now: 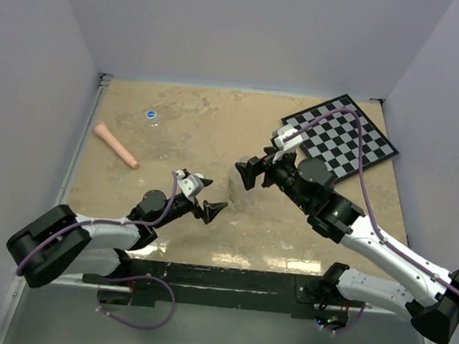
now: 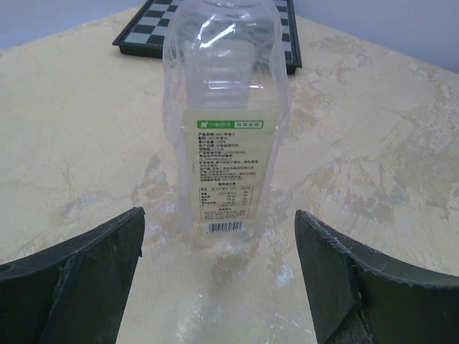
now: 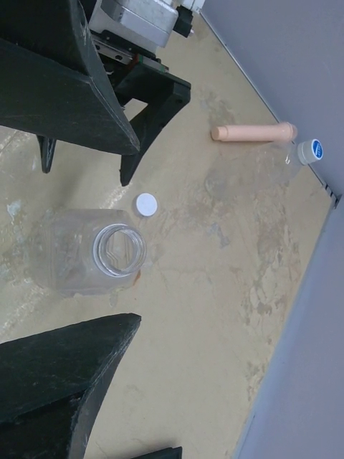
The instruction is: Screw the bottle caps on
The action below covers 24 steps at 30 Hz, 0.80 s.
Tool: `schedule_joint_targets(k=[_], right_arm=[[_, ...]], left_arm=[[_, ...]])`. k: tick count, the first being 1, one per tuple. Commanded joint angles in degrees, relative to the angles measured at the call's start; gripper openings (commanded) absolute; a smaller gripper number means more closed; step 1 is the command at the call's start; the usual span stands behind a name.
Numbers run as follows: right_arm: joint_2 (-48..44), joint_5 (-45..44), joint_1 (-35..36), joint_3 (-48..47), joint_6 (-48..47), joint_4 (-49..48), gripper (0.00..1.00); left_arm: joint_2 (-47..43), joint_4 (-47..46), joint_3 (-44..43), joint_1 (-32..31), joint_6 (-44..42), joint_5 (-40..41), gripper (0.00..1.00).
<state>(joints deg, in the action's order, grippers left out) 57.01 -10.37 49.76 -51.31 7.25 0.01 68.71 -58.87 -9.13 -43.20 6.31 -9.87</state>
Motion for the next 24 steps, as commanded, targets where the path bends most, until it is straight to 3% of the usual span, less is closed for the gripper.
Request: schedule_joint_targets(k=[1,24], right_arm=[[0.0,-0.8,-0.3,-2.8,-0.7,-0.1,0.96],[0.1,-2.8,-1.1,-3.2,-1.4,2.2,0.97]], left_arm=[[5.9,-17.2,-1.2,-0.3,-1.3,2.0,0.9],[23.8,-29.9,-7.8,-1.4,0.0,0.5,0.9]])
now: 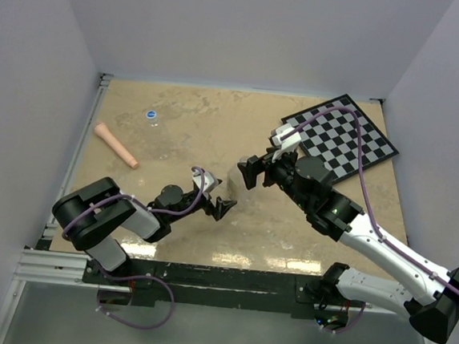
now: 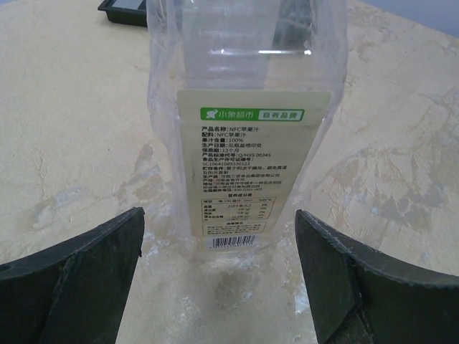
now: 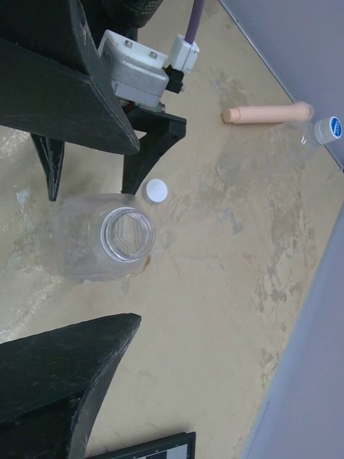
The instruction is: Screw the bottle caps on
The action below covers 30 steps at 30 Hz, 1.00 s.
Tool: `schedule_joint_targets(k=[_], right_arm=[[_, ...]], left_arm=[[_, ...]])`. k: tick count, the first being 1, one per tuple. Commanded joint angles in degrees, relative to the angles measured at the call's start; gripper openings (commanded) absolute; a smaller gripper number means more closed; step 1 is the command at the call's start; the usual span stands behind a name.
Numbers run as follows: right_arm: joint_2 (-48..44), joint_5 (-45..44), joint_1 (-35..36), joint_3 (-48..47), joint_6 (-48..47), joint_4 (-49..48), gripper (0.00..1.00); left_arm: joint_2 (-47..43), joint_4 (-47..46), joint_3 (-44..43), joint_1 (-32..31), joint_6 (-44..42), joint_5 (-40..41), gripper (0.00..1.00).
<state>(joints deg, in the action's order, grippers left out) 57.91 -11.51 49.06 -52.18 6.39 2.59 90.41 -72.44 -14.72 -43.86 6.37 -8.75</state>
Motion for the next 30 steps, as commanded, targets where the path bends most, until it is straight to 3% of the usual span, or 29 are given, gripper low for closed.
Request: schedule_joint_targets(k=[1,30], right_arm=[[-0.8,-1.7,-0.4,-2.3,-0.7,-0.3,0.97],[1.9,-0.3,-1.9,-2.3,-1.2,0.0,0.96]], left_arm=[[2.7,-16.8,-2.4,-0.8,0.1,-0.7,0.9],[8.8,-27.3,-7.2,-1.2,2.6,0.2,0.89]])
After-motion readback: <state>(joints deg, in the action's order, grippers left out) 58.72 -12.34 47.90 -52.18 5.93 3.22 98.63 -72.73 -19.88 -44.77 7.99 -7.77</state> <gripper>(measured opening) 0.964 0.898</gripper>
